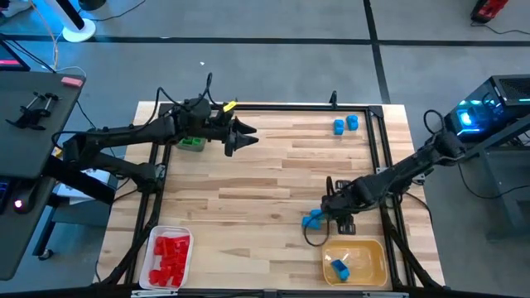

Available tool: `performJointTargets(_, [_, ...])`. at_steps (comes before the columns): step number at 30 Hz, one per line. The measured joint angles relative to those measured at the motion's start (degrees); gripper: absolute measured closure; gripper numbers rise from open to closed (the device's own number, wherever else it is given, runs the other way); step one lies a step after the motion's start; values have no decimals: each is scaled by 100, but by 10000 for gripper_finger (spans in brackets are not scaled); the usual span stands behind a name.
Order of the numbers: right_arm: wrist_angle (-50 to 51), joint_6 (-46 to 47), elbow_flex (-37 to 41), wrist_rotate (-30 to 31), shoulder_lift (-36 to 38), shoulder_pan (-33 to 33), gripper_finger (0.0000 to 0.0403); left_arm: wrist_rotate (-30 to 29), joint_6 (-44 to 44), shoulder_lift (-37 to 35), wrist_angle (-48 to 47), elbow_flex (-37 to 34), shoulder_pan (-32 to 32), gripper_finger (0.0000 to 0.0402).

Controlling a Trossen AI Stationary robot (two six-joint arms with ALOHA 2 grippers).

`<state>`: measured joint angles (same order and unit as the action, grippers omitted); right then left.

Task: Sort blocks
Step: Put the blue game piece into the yellow bin

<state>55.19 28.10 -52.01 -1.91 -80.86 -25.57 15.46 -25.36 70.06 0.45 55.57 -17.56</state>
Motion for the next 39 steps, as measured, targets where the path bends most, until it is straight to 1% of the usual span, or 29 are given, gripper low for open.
performJointTargets(3, [-374, -55, 262, 1, -94, 185, 213, 0, -6, 0, 4, 0, 0, 163])
performJointTargets(9, [-1112, -262, 764, -20, -132, 354, 213, -27, -7, 0, -47, 0, 0, 163])
performJointTargets(13, [-1364, -223, 976, -22, -134, 418, 214, -28, -2, 0, -57, 0, 0, 163])
performJointTargets(16, [-1442, -247, 1050, 4, -134, 422, 223, -50, -2, 0, -61, 0, 0, 163])
performJointTargets(20, [-1459, -193, 1065, 33, -147, 422, 259, -72, 2, 0, -63, 0, 0, 163])
performJointTargets(24, [-1468, 118, 1048, -71, -147, 422, 323, -72, 9, 0, -63, 0, 0, 163])
performJointTargets(27, [-1326, 293, 903, -272, -146, 422, 377, -84, 79, 0, -63, 0, 0, 163])
performJointTargets(29, [-1115, 248, 716, -311, -100, 422, 392, -90, 130, 0, -66, 0, 0, 163])
performJointTargets(32, [-514, 53, 313, -271, 71, 504, 379, -92, 207, 0, -66, 0, 0, 163])
performJointTargets(34, [77, -30, -8, -165, 229, 610, 371, -92, 264, 0, -66, 0, 0, 163])
performJointTargets(37, [962, 40, -536, 74, 531, 733, 375, -93, 372, 0, -66, 0, 0, 163])
performJointTargets(39, [1288, 315, -839, 45, 756, 760, 383, -93, 471, 0, -70, 0, -2, 163])
